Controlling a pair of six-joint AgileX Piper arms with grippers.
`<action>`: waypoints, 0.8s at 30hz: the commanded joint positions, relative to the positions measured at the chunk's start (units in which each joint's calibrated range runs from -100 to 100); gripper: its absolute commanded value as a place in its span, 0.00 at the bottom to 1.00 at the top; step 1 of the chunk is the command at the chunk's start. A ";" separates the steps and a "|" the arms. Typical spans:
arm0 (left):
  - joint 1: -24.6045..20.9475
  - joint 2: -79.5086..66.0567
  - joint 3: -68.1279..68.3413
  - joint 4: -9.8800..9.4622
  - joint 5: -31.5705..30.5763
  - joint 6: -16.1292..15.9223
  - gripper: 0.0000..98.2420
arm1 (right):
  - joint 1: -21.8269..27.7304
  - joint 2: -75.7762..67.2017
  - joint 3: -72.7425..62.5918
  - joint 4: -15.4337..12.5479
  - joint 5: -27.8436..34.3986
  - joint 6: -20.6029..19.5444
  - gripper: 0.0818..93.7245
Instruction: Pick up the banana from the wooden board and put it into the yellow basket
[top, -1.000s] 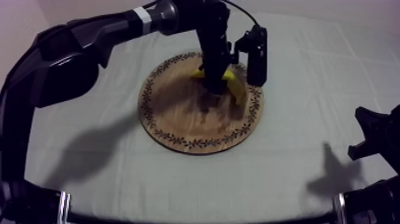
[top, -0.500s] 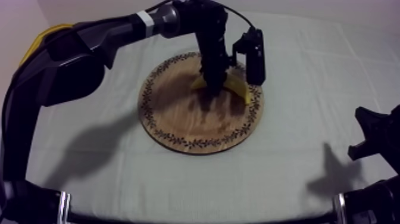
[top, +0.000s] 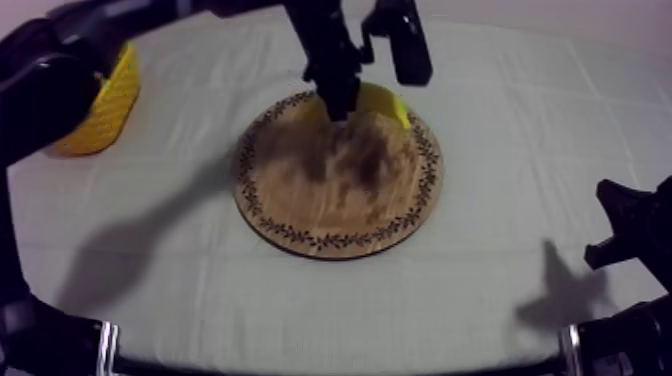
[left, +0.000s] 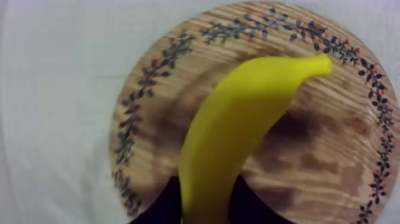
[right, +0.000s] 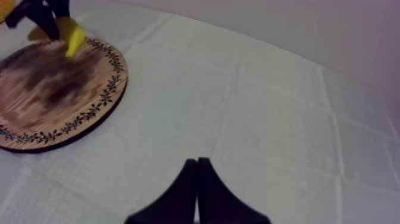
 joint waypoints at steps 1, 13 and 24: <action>-1.28 -8.50 3.06 0.10 0.09 0.71 0.06 | -0.01 0.03 -0.03 0.00 -0.01 0.01 0.00; -10.62 -27.26 6.67 0.06 4.79 4.09 0.06 | -0.01 0.03 -0.03 0.00 -0.01 0.01 0.00; -18.29 -39.62 12.11 0.13 7.39 5.27 0.06 | -0.01 0.03 -0.03 0.00 -0.01 0.01 0.00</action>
